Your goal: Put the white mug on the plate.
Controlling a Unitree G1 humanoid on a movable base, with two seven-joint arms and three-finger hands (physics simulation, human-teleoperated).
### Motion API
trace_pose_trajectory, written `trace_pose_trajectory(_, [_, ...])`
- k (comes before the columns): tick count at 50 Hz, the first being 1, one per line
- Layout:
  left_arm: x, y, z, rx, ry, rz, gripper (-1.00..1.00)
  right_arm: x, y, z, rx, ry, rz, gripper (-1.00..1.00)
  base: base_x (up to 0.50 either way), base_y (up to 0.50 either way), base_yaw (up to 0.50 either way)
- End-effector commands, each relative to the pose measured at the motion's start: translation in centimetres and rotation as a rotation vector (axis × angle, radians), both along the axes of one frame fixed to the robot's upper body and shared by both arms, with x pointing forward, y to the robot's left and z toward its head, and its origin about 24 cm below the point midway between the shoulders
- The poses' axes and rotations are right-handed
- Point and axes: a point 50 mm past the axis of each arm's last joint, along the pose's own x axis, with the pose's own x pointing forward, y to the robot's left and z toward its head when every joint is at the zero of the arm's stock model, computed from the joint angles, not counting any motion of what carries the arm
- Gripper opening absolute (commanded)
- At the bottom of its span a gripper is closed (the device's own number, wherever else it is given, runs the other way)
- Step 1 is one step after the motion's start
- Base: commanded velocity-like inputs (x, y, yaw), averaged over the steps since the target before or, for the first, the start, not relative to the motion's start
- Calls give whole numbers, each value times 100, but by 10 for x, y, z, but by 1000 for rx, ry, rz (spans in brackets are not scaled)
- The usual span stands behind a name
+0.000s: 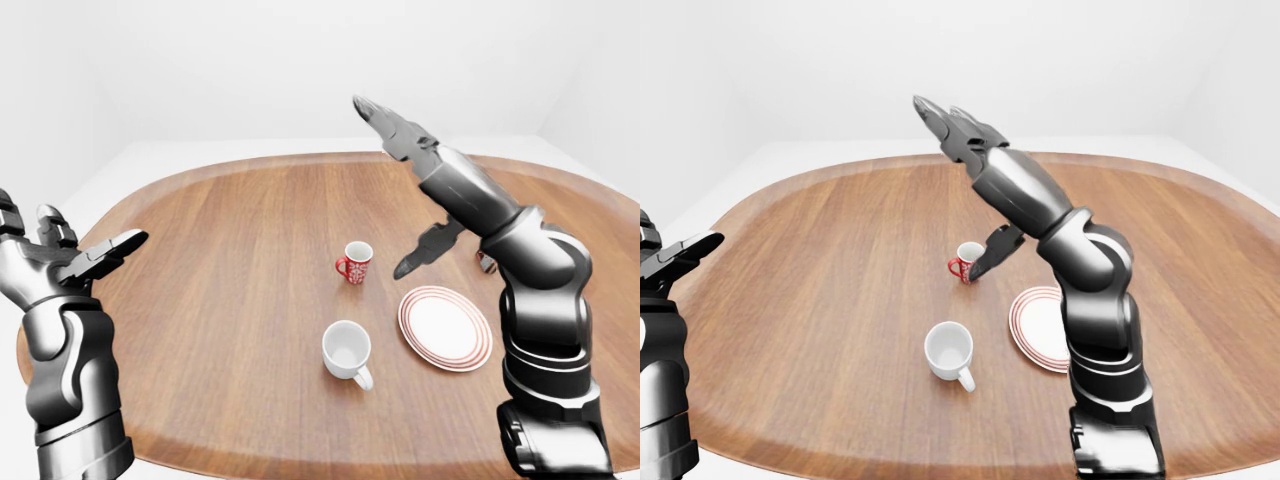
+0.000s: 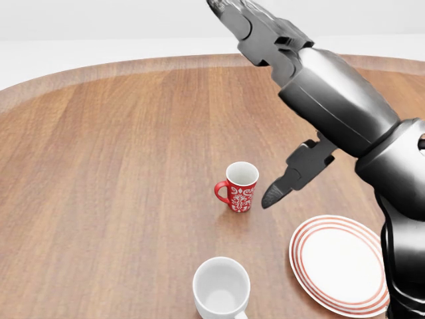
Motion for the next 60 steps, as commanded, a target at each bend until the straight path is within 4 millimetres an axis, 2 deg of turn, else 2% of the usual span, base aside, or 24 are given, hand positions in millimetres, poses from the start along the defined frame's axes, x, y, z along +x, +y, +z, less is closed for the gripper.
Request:
trace_pose_trajectory(1, [0,0,0,-1,2,0,100,65,35,31,-403,-12,-307,100,0,0,0])
trace_pose_trajectory(2, [0,0,0,-1,2,0,100,71,36,38,-416,-15,-343,100,0,0,0])
trace_pose_trajectory(6, [1,0,-1,-1,5,0,100,87,36,43,-452,13,-446,100,0,0,0])
trace_pose_trajectory(13, [1,0,-1,0,4,-1,100,104,37,16,-541,112,-533,100,0,0,0])
trace_pose_trajectory(18, [1,0,-1,0,5,-2,100,101,48,-4,-591,127,-506,100,0,0,0])
trace_pose_trajectory(21, [1,0,0,-1,3,0,100,101,51,-25,-644,167,-461,100,0,0,0])
trace_pose_trajectory(27, [0,0,0,2,0,0,100,97,60,-48,-705,206,-375,100,0,0,0])
trace_pose_trajectory(30, [0,1,1,0,-3,4,100,84,71,-69,-784,211,-255,100,0,0,0])
trace_pose_trajectory(34, [0,0,0,0,1,3,100,81,71,-86,-806,253,-241,100,0,0,0])
trace_pose_trajectory(39, [0,0,0,0,0,3,100,88,65,-106,-758,361,-291,100,0,0,0])
trace_pose_trajectory(43, [0,0,0,0,0,3,100,90,63,-107,-750,372,-305,100,0,0,0])
trace_pose_trajectory(44, [0,0,0,0,-1,3,100,87,63,-124,-764,422,-289,100,0,0,0])
trace_pose_trajectory(47, [1,-1,0,0,1,1,100,81,63,-141,-791,460,-273,100,0,0,0])
trace_pose_trajectory(60, [1,0,-1,1,5,0,100,82,56,-164,-753,576,-337,100,0,0,0])
